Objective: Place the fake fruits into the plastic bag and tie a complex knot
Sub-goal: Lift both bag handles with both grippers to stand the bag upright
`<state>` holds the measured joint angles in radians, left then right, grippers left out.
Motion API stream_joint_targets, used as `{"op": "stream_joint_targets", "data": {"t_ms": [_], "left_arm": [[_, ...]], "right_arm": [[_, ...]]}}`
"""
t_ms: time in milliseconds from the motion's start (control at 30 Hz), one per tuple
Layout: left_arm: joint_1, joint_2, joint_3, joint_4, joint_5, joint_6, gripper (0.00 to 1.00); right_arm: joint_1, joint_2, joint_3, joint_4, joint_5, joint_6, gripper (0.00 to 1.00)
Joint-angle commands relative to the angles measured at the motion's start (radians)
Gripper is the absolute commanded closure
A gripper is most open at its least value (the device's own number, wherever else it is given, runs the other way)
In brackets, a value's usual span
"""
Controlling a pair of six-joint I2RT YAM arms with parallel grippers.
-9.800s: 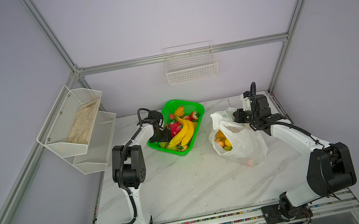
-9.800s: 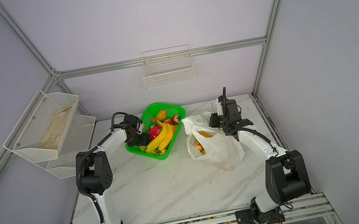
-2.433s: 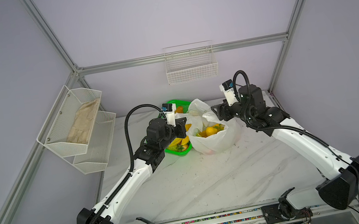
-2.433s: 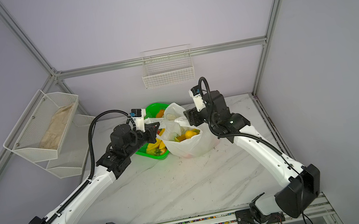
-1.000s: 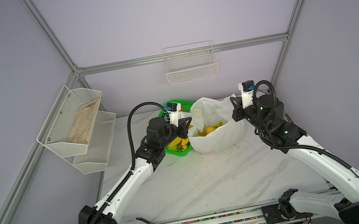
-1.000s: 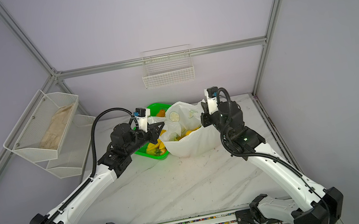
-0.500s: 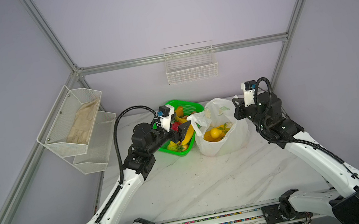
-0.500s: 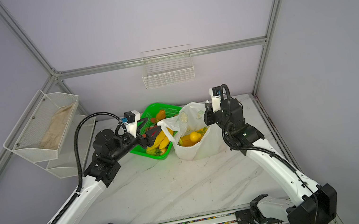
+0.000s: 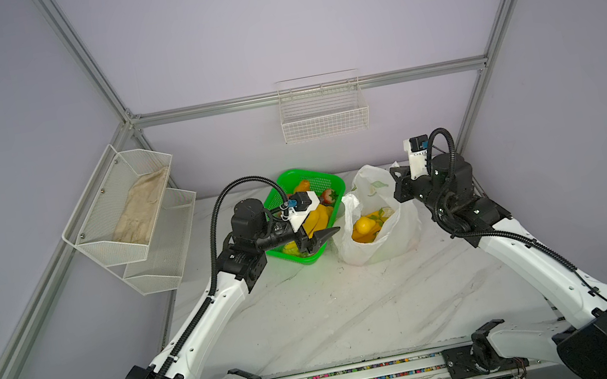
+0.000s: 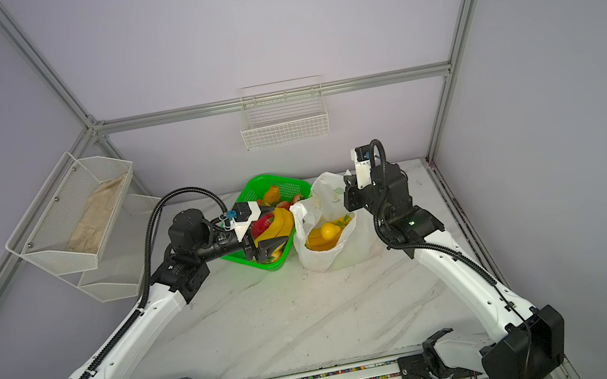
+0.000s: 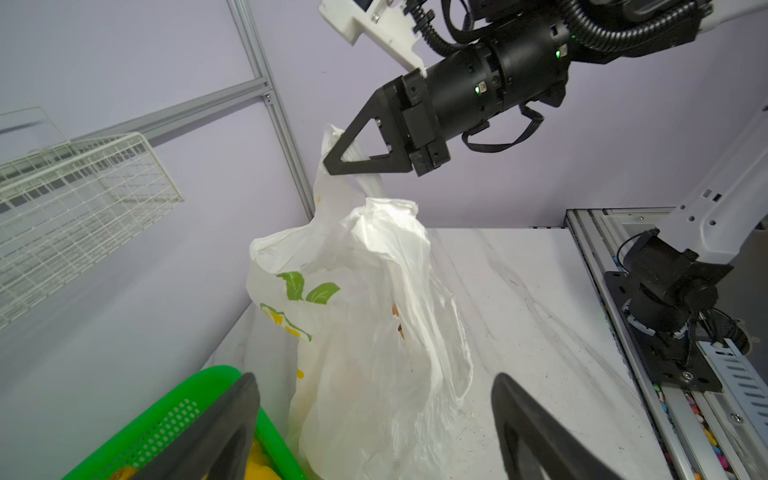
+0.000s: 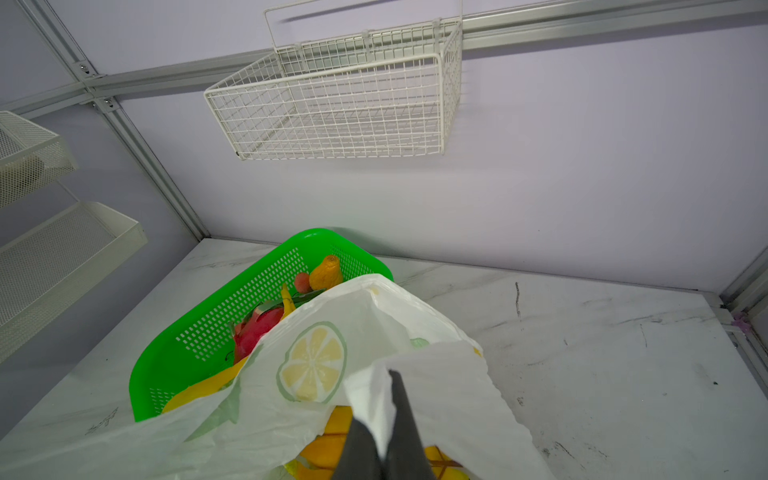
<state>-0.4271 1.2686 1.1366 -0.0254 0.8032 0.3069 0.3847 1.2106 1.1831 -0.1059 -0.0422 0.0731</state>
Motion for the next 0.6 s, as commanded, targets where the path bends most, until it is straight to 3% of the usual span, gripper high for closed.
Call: {"op": "stream_joint_targets", "data": {"t_ms": [0, 400, 567], "left_arm": [[-0.014, 0.018, 0.17, 0.006, 0.084, 0.073, 0.13], [-0.111, 0.237, 0.495, -0.278, 0.089, 0.247, 0.13], [-0.125, 0.311, 0.583, -0.384, 0.104, 0.298, 0.21]], "right_arm": [[-0.005, 0.0, 0.03, -0.01, -0.015, -0.004, 0.99], [-0.006, -0.026, 0.016, -0.021, -0.012, -0.005, 0.99], [-0.006, -0.04, 0.009, -0.026, -0.003, -0.004, 0.99]]}}
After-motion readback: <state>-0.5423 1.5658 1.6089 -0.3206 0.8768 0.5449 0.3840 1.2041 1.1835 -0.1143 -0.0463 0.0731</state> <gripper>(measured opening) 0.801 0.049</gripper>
